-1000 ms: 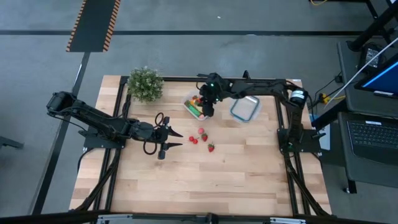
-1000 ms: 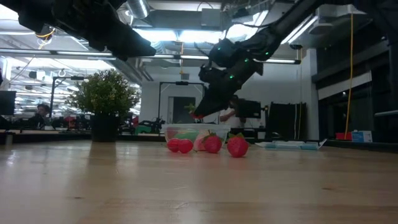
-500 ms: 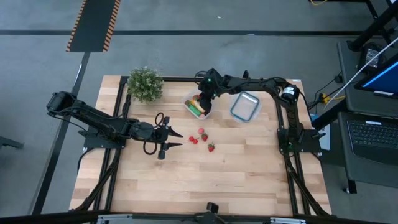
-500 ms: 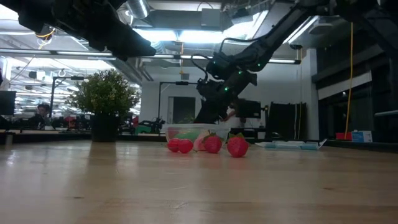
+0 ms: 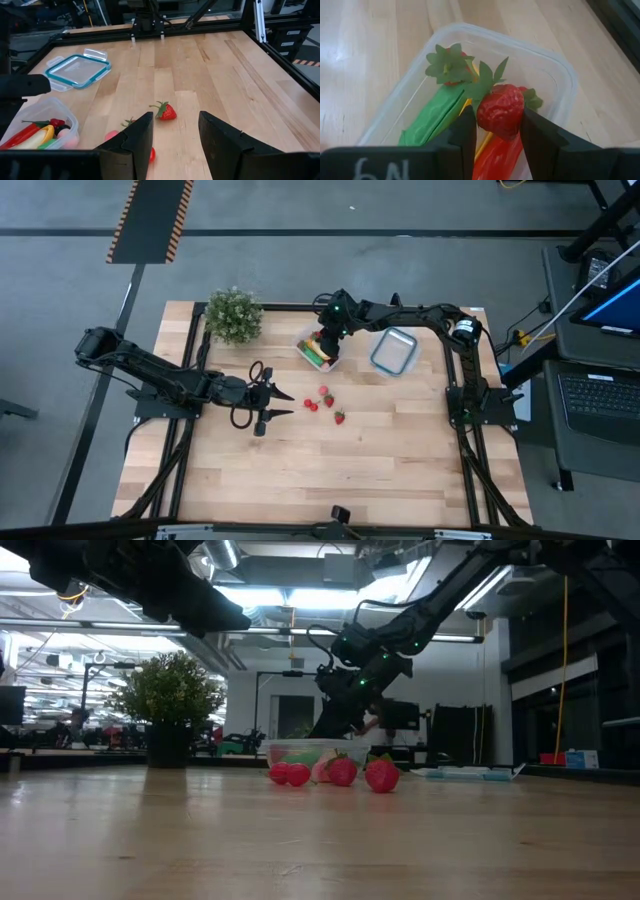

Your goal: Pick and placing Produce into tupperware

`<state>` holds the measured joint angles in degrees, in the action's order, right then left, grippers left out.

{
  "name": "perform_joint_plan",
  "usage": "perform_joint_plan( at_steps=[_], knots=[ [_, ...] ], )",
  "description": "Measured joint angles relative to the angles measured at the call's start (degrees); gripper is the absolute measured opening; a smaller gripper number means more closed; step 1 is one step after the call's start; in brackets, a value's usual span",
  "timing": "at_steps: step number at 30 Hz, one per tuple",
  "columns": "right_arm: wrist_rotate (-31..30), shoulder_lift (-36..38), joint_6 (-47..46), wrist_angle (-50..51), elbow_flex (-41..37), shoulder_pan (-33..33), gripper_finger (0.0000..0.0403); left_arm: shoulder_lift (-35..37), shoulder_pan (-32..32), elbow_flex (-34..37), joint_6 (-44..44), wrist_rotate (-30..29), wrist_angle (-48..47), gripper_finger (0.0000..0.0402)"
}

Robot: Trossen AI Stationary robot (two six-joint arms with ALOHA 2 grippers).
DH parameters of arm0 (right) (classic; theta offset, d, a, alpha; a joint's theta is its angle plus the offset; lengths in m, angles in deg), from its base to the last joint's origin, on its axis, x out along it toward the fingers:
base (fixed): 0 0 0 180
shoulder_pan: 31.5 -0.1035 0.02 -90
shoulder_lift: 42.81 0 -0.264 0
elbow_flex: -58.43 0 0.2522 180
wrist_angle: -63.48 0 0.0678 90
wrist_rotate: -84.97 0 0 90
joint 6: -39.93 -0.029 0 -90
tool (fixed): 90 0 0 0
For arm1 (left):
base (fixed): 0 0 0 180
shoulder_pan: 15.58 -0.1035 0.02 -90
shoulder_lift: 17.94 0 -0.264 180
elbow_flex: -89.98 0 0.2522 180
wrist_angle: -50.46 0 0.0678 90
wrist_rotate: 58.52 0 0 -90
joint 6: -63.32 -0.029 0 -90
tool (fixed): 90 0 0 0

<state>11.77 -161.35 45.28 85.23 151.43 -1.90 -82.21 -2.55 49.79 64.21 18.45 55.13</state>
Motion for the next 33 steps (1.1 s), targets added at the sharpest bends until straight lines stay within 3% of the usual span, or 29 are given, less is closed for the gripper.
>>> perform_joint_plan(
  at_steps=[3,9,16,21,29,33],
  knots=[
    [0.0,0.0,-0.8,0.0,0.0,0.0,0.0136,0.0,0.0,0.0,0.0,0.0,0.0,0.0151],
    [0.0,0.0,-2.3,-1.5,0.0,-0.2,0.0201,0.0,0.0,0.0,0.0,0.0,0.0,0.0151],
    [0.0,0.1,-2.9,-4.3,0.0,-0.6,0.0183,0.0,0.0,0.0,0.0,0.0,0.0,0.0151],
    [0.4,0.4,-9.9,-2.3,2.3,-0.8,0.0165,0.0,0.0,0.0,0.0,0.0,0.0,0.0151],
    [15.8,1.0,-11.3,4.6,5.1,-1.5,0.0152,0.0,0.0,0.0,0.1,0.0,0.0,0.0151],
    [18.3,2.9,-9.5,7.0,3.7,-3.7,0.0152,0.0,0.0,0.0,0.5,0.0,0.0,0.0151]
  ],
)
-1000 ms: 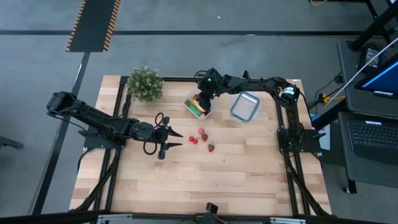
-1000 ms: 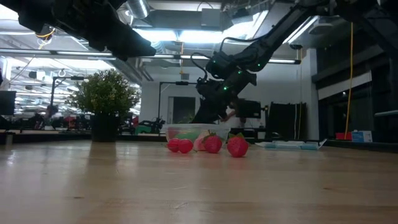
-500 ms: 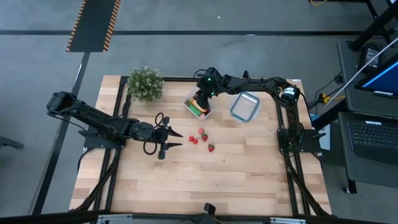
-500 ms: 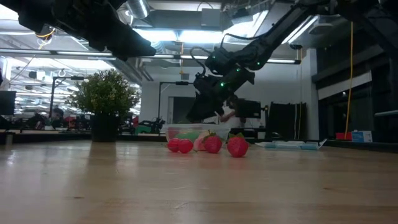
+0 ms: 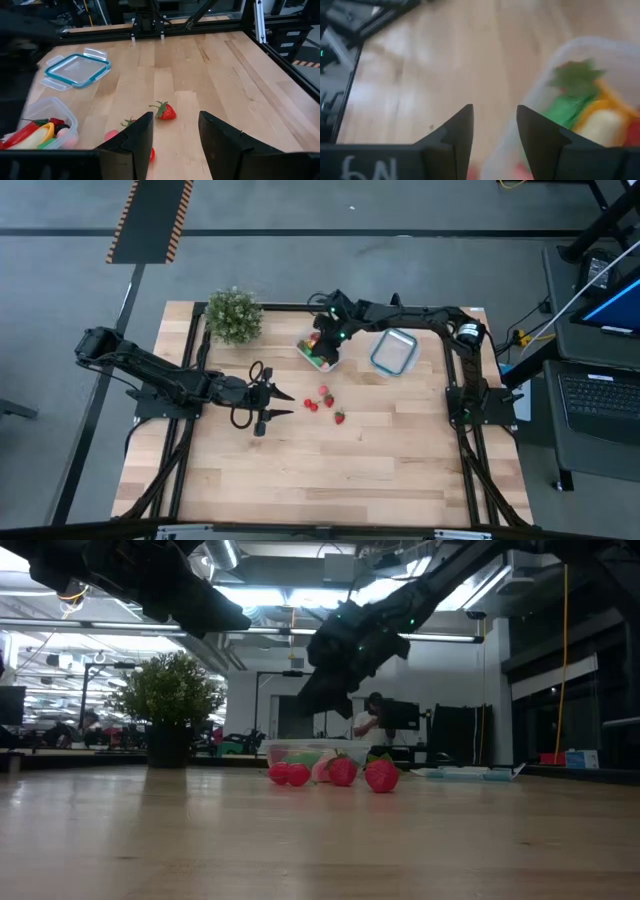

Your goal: Pick and placing Produce into tupperware

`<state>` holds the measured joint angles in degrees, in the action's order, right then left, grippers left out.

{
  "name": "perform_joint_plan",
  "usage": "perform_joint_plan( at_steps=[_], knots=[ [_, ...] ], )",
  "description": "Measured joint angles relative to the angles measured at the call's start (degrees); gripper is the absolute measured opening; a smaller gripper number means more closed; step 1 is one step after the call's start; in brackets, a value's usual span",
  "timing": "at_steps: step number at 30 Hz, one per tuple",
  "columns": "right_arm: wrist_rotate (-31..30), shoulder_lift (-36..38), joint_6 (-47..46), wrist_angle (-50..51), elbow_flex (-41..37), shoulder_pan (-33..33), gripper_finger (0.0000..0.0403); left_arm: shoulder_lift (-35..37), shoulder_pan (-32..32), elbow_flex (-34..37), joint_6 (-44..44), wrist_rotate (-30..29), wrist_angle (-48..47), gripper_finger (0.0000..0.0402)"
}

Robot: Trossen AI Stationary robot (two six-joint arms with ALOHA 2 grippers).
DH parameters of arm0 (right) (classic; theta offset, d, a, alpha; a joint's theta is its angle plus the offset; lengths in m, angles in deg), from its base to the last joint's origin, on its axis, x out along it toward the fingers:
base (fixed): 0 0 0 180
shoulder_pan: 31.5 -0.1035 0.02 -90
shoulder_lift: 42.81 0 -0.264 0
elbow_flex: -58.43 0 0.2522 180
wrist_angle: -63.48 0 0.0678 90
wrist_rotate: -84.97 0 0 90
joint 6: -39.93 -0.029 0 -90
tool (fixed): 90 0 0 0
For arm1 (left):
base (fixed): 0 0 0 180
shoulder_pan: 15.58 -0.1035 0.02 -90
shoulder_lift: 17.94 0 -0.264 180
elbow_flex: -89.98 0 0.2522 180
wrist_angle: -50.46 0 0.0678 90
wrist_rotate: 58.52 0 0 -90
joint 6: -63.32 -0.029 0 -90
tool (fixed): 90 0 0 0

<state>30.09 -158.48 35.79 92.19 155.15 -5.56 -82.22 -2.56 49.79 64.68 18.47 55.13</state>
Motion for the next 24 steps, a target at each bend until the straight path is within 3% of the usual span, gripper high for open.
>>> perform_joint_plan(
  at_steps=[5,10,19,24],
  knots=[
    [-6.3,4.8,3.4,6.1,-1.9,-3.7,0.0152,0.0,0.0,0.0,0.0,0.0,0.1,0.0151],
    [-12.9,11.5,4.2,5.0,-7.9,-8.1,0.0152,0.0,0.0,0.0,0.0,0.0,0.1,0.0151],
    [-18.8,26.3,-1.9,-10.1,-25.5,-16.6,0.0152,0.0,0.0,0.0,0.0,0.0,0.7,0.0151],
    [-19.0,32.4,-4.4,-20.3,-35.1,-21.8,0.0152,0.0,0.0,0.0,0.0,0.0,0.7,0.0151]
  ],
)
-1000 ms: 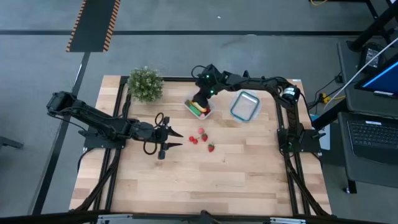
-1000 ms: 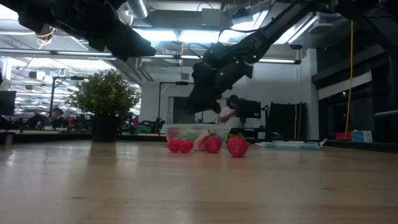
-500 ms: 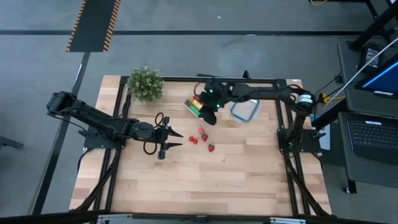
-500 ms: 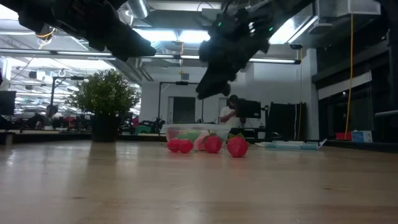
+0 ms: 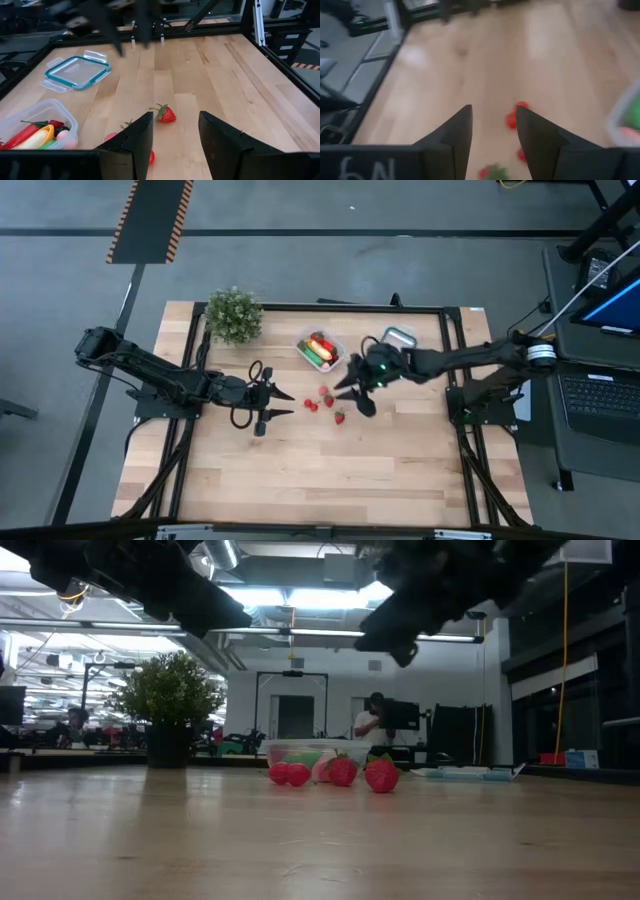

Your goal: Pick and placing Produce into tupperware

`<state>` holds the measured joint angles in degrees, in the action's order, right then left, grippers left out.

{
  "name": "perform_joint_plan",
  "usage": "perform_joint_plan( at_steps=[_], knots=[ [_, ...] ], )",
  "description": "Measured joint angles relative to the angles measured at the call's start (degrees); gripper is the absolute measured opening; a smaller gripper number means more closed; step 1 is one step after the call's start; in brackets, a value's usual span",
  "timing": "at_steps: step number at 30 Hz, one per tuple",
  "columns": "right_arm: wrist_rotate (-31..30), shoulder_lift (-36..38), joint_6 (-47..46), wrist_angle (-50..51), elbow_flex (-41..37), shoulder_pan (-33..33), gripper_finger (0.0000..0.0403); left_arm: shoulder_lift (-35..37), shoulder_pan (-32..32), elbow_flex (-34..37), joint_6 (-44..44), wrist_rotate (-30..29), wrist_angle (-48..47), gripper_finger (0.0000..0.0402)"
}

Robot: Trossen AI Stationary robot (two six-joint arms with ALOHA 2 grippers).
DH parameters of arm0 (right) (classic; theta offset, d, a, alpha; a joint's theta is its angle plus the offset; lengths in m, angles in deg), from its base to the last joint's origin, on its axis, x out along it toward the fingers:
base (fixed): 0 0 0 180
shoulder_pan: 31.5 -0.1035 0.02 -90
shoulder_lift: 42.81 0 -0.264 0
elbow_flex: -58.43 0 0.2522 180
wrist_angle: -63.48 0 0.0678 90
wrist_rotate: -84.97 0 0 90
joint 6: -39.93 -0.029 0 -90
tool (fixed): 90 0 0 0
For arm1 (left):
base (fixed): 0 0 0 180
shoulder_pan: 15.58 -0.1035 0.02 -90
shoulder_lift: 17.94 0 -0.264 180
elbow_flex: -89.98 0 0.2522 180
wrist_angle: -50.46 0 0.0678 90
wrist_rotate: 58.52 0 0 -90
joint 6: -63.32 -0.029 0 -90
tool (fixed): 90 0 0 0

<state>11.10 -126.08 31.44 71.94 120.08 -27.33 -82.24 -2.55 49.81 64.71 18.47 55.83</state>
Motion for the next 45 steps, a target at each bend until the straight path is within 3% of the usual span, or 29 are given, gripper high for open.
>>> perform_joint_plan(
  at_steps=[7,18,25,40,45],
  knots=[
    [0.0,1.6,-0.3,-4.6,-6.0,-5.7,0.0152,0.0,0.0,0.0,0.0,0.0,-0.1,0.0151],
    [0.0,1.6,-2.0,-5.3,-7.3,-9.6,0.0152,0.0,0.0,0.0,0.0,0.0,-0.2,0.0151],
    [-2.5,1.6,-10.3,-3.2,-7.3,-9.7,0.0152,0.0,0.0,0.0,0.0,0.0,-0.2,0.0151],
    [-26.6,1.6,-20.0,1.4,-7.2,-20.8,0.0118,0.0,0.0,0.0,-0.5,0.0,-1.7,0.0151],
    [-31.4,1.0,-22.5,0.4,-7.2,-23.6,0.0104,0.0,0.0,0.0,-0.5,0.0,-3.4,0.0151]
  ],
)
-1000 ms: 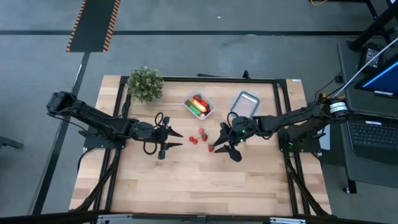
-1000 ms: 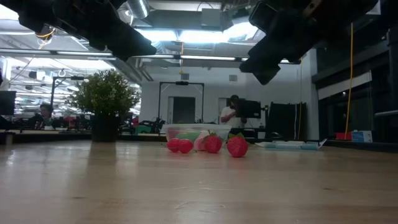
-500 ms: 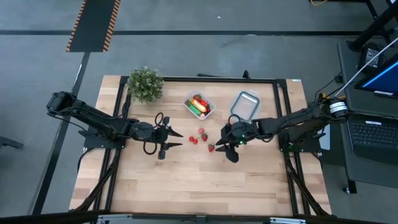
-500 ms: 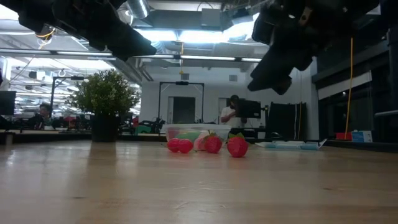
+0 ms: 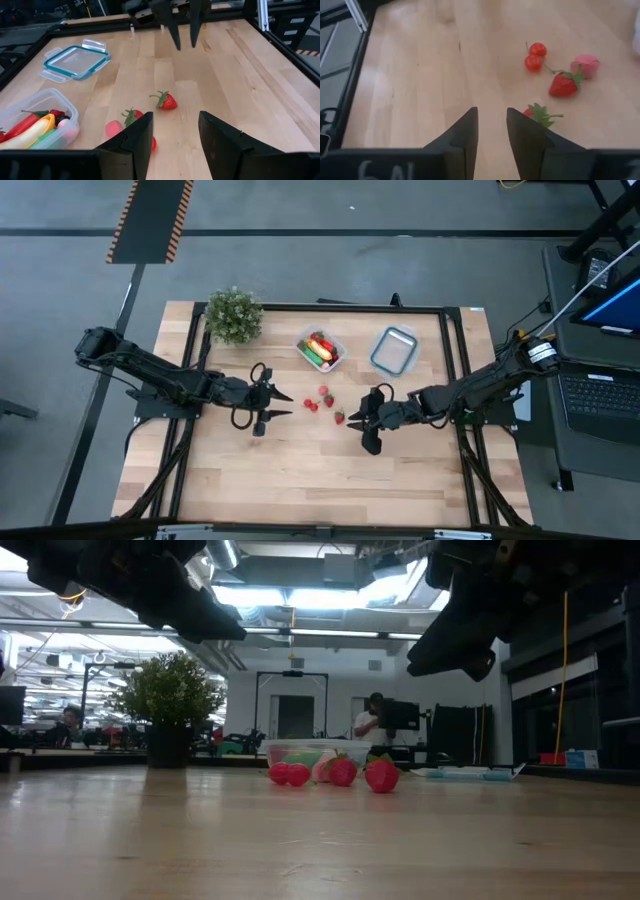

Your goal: Pick and placing Produce into tupperware

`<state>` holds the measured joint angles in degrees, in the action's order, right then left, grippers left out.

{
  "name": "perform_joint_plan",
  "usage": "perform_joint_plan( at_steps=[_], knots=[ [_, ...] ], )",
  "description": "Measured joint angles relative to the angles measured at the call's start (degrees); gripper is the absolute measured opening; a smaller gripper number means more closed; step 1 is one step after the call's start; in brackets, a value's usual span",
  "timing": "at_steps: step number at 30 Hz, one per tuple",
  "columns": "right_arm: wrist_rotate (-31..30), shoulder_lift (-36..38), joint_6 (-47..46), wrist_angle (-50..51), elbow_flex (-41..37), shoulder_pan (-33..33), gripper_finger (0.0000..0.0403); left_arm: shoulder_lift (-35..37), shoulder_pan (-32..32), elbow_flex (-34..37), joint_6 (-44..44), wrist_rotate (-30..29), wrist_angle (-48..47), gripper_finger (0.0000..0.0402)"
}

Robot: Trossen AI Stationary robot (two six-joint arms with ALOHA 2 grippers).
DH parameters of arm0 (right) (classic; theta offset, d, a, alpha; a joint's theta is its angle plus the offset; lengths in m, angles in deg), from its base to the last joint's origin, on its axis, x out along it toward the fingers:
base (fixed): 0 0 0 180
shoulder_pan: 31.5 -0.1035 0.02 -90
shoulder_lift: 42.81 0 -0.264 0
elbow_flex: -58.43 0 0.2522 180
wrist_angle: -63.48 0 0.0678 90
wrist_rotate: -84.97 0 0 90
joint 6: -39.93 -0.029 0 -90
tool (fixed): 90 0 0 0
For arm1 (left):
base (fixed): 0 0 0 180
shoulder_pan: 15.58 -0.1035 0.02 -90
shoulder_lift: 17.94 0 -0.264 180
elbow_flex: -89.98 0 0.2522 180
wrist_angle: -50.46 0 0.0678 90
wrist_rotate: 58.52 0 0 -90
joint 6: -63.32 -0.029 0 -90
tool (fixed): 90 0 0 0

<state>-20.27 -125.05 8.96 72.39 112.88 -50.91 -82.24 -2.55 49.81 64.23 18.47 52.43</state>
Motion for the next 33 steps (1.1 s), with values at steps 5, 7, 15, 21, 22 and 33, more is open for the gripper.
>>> perform_joint_plan(
  at_steps=[5,7,15,21,22,33],
  knots=[
    [-0.2,-5.1,-0.3,0.4,4.3,-1.0,0.0096,0.0,0.0,0.0,0.0,0.0,-0.3,0.0151],
    [-0.2,-8.6,0.1,2.5,8.1,-1.0,0.0094,0.0,0.0,0.0,0.0,0.0,-0.4,0.0151],
    [-0.5,-18.0,-7.2,30.5,24.2,-0.3,0.0087,0.0,0.0,0.0,0.0,0.0,-0.9,0.0151],
    [-5.5,-20.4,-9.7,31.9,28.2,-0.3,0.0082,0.0,0.0,0.0,-0.1,0.0,-1.2,0.0151],
    [-5.6,-20.4,-9.7,31.8,28.3,-0.3,0.0082,0.0,0.0,0.0,-0.1,0.0,-1.3,0.0151],
    [-5.6,-20.4,-2.6,31.6,28.3,0.4,0.0082,0.0,0.0,0.0,-0.1,0.0,-3.2,0.0151]
  ],
)
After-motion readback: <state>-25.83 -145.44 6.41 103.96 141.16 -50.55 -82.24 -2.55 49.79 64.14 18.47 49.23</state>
